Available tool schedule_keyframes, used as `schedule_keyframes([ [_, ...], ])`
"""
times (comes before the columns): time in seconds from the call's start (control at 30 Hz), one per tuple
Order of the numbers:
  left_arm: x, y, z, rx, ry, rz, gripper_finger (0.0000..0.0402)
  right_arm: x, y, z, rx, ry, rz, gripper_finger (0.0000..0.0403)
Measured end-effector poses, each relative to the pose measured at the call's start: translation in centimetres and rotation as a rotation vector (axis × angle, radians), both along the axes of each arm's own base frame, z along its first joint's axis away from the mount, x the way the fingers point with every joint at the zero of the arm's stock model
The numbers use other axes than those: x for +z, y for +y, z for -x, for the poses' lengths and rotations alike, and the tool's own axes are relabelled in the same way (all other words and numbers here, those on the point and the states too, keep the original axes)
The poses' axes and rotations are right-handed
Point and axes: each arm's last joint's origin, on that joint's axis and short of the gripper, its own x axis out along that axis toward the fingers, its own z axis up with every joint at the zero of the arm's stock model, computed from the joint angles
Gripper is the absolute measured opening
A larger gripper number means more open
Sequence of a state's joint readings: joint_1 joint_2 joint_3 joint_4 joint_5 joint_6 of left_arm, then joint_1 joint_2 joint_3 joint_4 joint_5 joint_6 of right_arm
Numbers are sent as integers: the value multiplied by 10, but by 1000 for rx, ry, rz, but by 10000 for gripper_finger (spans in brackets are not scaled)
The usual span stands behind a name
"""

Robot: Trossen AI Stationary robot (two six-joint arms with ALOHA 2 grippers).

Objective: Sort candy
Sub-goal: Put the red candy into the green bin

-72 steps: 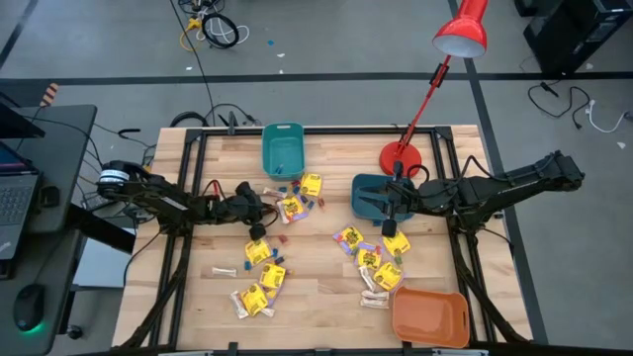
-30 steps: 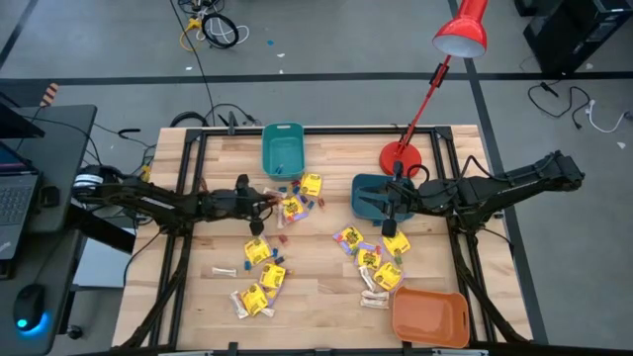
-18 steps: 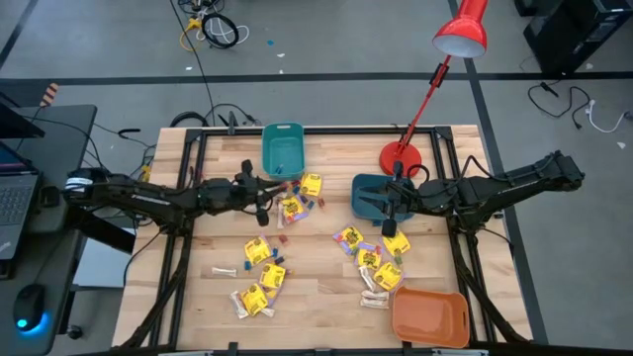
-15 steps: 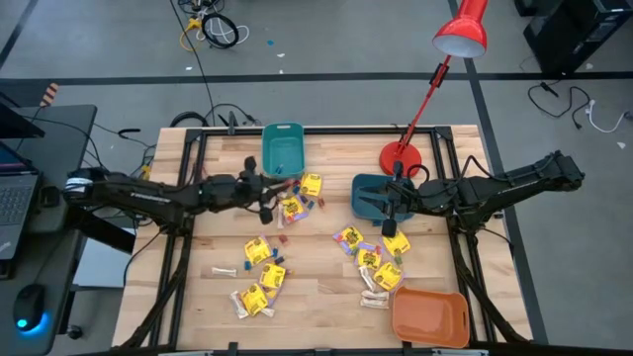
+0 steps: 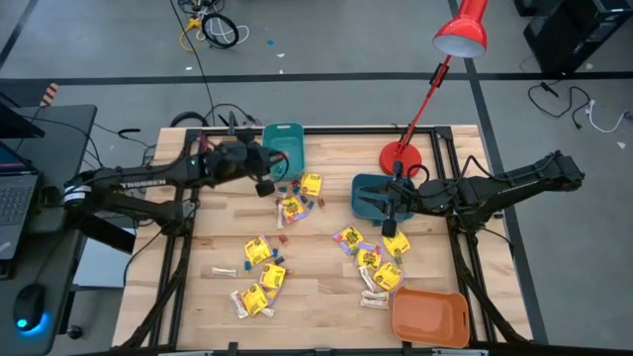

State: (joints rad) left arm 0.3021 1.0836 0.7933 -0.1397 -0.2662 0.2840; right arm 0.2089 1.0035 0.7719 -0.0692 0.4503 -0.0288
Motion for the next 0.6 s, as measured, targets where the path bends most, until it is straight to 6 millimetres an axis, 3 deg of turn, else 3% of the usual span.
schedule_keyframes([
  [0.33, -17, 51, 9, -20, 28, 133, 58, 0, 0, 0, 0, 0, 0, 77],
  [0.6, -47, 73, 2, -27, 112, 251, 58, 0, 0, 0, 0, 1, 0, 77],
])
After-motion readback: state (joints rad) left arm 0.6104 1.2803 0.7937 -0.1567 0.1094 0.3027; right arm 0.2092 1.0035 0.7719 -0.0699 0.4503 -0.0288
